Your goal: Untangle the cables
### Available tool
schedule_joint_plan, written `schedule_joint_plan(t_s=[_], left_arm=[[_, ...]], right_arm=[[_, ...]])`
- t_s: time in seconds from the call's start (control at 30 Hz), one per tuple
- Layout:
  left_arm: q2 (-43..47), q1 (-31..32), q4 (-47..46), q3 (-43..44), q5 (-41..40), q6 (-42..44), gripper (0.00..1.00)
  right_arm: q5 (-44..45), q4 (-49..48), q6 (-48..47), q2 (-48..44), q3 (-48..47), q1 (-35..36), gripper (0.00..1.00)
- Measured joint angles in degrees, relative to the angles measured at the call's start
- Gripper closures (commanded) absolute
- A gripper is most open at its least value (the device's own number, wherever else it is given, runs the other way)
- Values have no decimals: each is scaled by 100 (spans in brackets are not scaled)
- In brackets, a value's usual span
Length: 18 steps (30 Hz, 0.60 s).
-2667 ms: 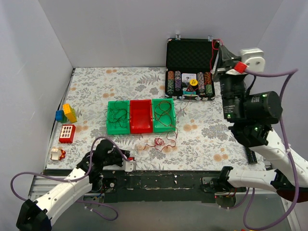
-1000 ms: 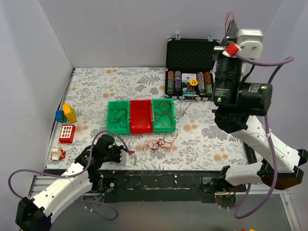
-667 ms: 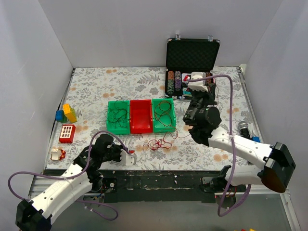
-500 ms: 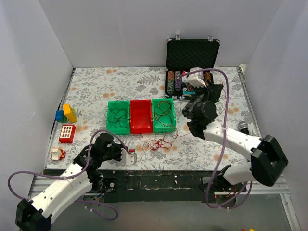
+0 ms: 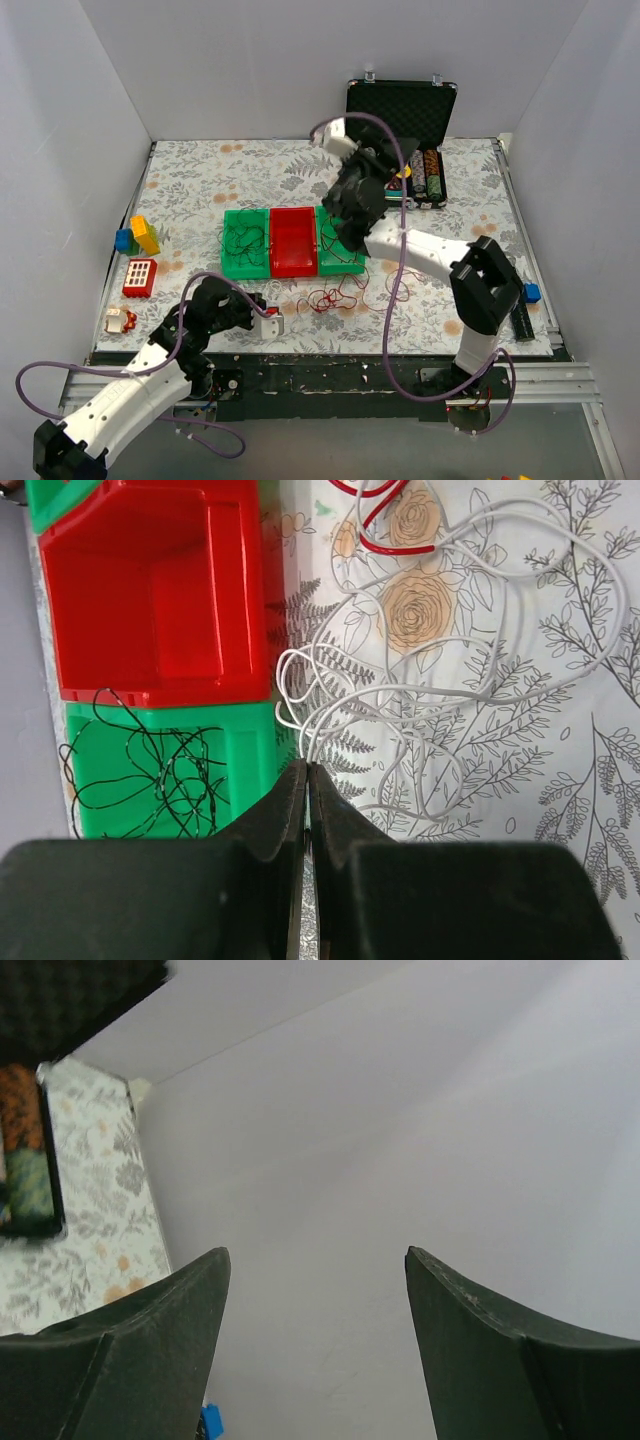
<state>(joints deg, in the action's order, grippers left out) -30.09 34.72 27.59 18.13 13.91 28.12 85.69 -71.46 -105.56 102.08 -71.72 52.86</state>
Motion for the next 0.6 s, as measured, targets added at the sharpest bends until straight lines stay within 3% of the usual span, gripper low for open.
schedule_joint_plan(t_s=[0.13, 0.23, 0.33, 0.47, 0.53, 0.6], left_arm=[[160, 0, -173, -173, -20, 33, 100], [192, 0, -319, -422, -87, 59, 100], [192, 0, -391, -592, -138, 61, 100], [173, 0, -568, -645, -184, 44, 100], [155, 0, -625, -645, -199, 2, 100], [118, 0, -651, -640, -225, -44, 100]], right_arm=[[46, -68, -468, 243, -2328, -275, 17], [-17, -212, -636, 168, -3460, 175, 17], [-271, -339, -717, -216, -3416, 1287, 13], [-1475, -361, -776, -645, -2621, 2496, 13], [-1718, -267, -634, -651, -2634, 2579, 12], [-1770, 815, 695, -990, -2472, 2444, 12]])
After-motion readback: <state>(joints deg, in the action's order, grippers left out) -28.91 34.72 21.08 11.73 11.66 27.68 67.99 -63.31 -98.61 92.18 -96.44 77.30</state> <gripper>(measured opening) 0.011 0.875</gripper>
